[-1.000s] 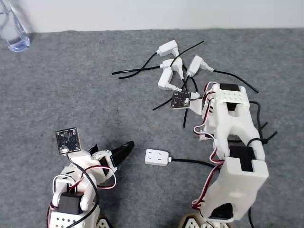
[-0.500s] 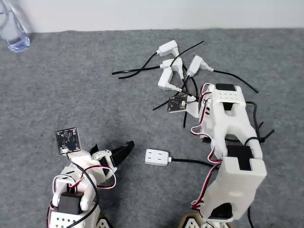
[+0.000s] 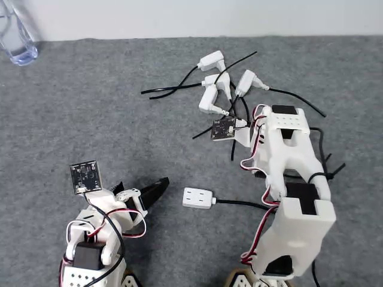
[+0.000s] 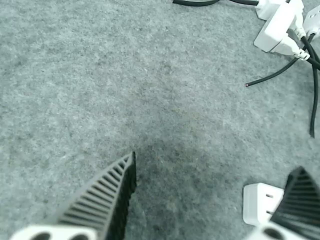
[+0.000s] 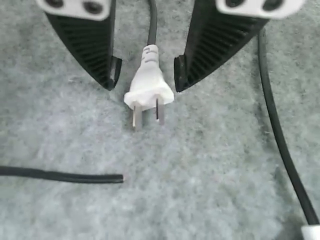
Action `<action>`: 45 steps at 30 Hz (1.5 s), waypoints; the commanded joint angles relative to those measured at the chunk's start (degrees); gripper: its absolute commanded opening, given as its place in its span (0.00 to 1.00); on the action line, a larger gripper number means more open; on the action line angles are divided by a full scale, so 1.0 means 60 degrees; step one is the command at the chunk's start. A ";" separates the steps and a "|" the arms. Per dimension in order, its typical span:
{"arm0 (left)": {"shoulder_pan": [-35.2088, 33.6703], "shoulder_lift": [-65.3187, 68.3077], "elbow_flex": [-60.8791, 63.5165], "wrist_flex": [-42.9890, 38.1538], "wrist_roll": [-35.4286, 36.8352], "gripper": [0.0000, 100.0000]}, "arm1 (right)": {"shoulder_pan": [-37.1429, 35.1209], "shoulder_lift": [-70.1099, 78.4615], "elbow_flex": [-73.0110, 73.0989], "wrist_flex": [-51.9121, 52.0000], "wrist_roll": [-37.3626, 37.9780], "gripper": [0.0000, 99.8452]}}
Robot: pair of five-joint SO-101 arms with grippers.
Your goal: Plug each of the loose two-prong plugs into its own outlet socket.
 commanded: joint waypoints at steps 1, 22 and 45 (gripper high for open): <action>-0.0029 -0.0059 -0.0081 0.0015 0.0000 0.43 | 0.0051 0.0095 -0.0396 -0.0095 0.0073 0.18; -0.0029 -0.0044 -0.0081 0.0015 0.0000 0.43 | 0.0066 0.0930 -0.0396 0.0242 0.0088 0.17; -0.0029 -0.0044 -0.0081 0.0015 0.0000 0.43 | 0.0051 0.1033 -0.1275 0.2249 0.0718 0.06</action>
